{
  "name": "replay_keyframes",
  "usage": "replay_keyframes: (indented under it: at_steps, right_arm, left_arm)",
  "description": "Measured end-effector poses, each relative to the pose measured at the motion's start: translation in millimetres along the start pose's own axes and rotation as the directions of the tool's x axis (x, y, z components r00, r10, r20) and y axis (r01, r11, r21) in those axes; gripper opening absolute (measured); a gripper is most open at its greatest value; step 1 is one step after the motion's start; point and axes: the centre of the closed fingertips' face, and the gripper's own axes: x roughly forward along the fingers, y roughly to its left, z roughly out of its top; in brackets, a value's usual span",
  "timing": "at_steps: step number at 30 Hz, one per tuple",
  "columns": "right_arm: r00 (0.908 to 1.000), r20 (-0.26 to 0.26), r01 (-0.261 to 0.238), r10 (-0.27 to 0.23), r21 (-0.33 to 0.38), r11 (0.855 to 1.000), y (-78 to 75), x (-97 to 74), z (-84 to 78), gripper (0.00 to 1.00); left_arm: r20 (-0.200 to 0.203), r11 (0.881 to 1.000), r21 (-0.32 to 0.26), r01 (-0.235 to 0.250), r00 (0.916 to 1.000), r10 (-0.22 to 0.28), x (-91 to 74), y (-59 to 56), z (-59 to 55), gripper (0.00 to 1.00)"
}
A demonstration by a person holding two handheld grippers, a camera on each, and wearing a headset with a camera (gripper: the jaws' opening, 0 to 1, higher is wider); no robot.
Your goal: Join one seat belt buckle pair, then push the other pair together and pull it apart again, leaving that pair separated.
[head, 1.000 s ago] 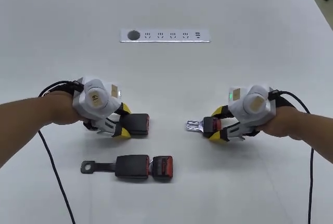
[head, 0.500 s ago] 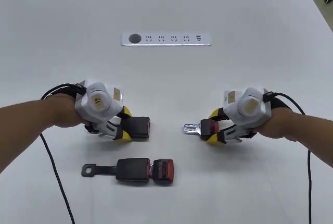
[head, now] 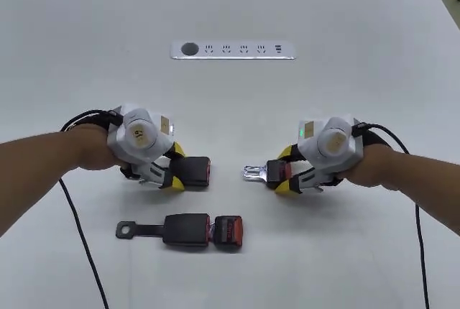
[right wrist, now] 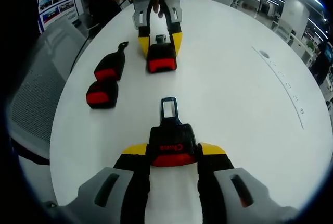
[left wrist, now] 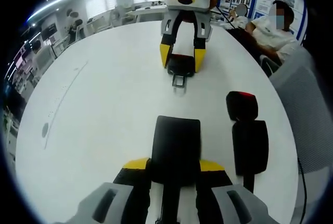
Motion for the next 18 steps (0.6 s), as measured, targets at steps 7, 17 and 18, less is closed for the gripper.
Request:
replay_keyframes:
  at_steps: [7,17,18]
  right_arm:
    - [0.9998,0.015,-0.011,0.011,-0.019,1.0,3.9,13.5,13.6,0.34]
    - [0.9983,0.052,-0.024,0.026,-0.036,0.999,9.2,28.9,35.8,0.34]
    - [0.9978,0.059,-0.029,0.031,-0.036,0.999,8.5,30.3,37.1,0.34]
  left_arm:
    - [0.0,1.0,0.001,0.001,1.0,-0.001,-0.7,-0.4,-0.3,0.34]
    - [-0.002,1.0,-0.001,0.0,1.0,0.0,-0.5,-0.3,-0.4,0.34]
    - [-0.003,1.0,-0.002,0.0,1.0,0.0,-0.6,-0.3,-0.8,0.34]
